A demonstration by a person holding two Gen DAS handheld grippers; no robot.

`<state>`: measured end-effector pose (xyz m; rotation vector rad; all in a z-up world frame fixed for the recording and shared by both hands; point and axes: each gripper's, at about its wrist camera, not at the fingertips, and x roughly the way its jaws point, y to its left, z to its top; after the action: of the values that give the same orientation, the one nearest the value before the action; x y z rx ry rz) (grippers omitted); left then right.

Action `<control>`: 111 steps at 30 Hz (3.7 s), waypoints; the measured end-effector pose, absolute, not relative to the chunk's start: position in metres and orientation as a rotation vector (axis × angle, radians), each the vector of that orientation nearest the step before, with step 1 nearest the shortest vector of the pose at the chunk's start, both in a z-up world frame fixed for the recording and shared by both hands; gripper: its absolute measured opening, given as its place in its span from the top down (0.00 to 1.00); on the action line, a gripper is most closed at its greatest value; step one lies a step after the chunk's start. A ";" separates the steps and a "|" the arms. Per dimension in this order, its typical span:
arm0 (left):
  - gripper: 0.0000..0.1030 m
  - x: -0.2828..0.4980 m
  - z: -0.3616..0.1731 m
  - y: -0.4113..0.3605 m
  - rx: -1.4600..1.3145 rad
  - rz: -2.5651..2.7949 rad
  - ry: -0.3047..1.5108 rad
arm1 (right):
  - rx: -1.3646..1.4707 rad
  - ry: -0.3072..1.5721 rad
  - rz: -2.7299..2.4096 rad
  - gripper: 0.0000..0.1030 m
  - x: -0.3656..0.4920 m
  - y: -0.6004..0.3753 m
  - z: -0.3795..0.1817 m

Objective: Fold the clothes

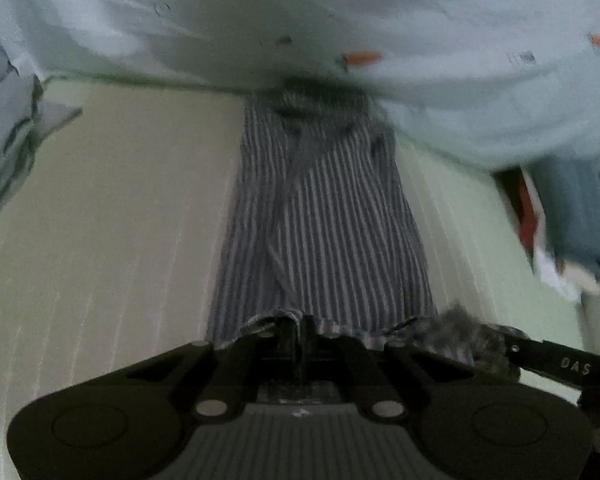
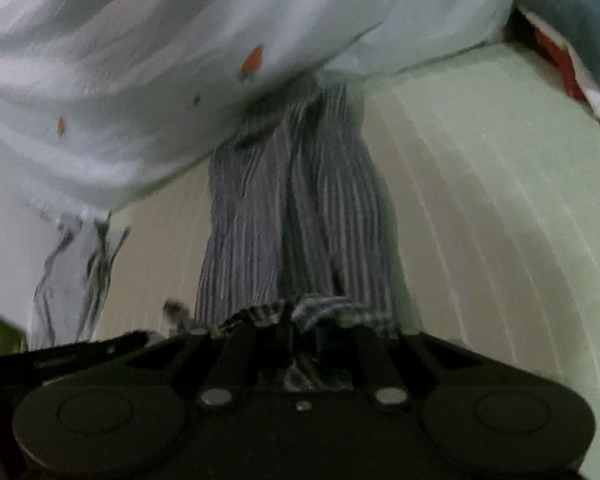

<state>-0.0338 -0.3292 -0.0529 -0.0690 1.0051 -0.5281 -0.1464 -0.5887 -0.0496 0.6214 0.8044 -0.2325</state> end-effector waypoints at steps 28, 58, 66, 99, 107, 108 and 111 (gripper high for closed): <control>0.70 0.017 -0.113 -0.305 -0.543 -0.482 1.306 | 1.095 0.760 -0.284 0.45 -0.131 -0.628 -0.087; 0.38 0.039 -0.120 -0.343 -0.155 -0.397 1.140 | 0.526 0.784 -0.314 0.25 -0.062 -0.612 -0.075; 0.30 0.032 -0.117 -0.350 -0.002 -0.367 1.122 | 0.135 0.748 -0.215 0.27 -0.048 -0.575 -0.067; 0.30 0.035 -0.129 -0.348 -0.011 -0.311 1.193 | 0.232 0.759 -0.210 0.27 -0.022 -0.577 -0.065; 0.47 0.031 -0.137 -0.343 -0.053 -0.365 1.232 | 0.561 0.796 -0.358 0.22 -0.086 -0.621 -0.080; 0.55 0.030 -0.138 -0.343 -0.064 -0.373 1.238 | 0.592 0.818 -0.355 0.22 -0.088 -0.622 -0.085; 0.61 0.027 -0.138 -0.346 -0.034 -0.371 1.244 | 0.645 0.880 -0.326 0.21 -0.089 -0.617 -0.096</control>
<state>0.0271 -0.3459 -0.1380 -0.0337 1.2439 -0.3713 -0.0892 -0.6173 -0.0962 0.6452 0.8797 -0.3256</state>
